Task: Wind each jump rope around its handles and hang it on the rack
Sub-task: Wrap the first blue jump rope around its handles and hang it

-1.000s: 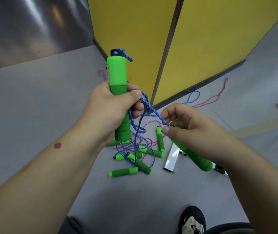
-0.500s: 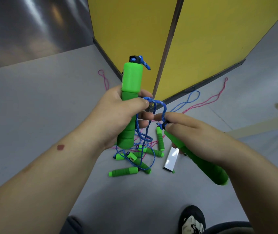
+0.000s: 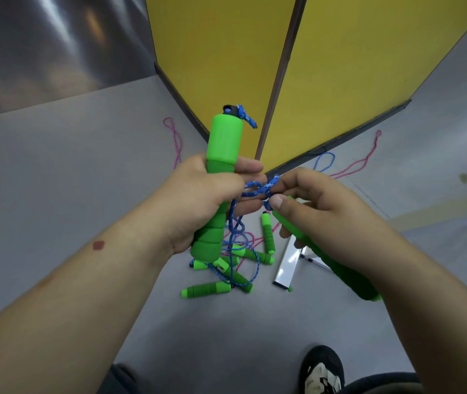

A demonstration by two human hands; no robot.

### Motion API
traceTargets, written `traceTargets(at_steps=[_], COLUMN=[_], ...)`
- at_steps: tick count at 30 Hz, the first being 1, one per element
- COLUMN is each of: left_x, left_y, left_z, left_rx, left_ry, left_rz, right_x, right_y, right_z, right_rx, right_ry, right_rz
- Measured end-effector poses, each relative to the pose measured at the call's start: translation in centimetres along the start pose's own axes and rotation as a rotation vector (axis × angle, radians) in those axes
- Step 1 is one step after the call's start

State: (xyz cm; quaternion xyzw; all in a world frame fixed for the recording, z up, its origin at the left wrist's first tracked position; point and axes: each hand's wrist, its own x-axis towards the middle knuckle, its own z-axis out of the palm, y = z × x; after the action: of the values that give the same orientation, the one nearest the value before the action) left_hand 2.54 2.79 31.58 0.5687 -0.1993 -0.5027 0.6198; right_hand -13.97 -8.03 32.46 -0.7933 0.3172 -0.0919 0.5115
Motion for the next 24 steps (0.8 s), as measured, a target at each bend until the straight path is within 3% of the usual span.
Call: traceTargets(at_steps=[7, 10, 14, 24], left_x=[0.2, 0.1, -0.3, -0.8], left_y=[-0.2, -0.4, -0.2, -0.3], left_z=[0.1, 0.4, 0.4, 0.5], left_rx=[0.176, 0.296, 0.196, 0.048], left_ry=[0.008, 0.033, -0.023, -0.265], left_rz=[0.036, 0.085, 0.093, 0.102], right_x=[-0.1, -0.4, -0.7, 0.5], right_y=[-0.4, -0.9, -1.3, -0.8], right_z=[0.6, 0.8, 0.4, 1.0], right_rx=[-0.056, 0.002, 0.123, 0.303], right_ry=[-0.048, -0.042, -0.027, 0.033], right_rz=[-0.053, 0.028, 0.23, 0.212])
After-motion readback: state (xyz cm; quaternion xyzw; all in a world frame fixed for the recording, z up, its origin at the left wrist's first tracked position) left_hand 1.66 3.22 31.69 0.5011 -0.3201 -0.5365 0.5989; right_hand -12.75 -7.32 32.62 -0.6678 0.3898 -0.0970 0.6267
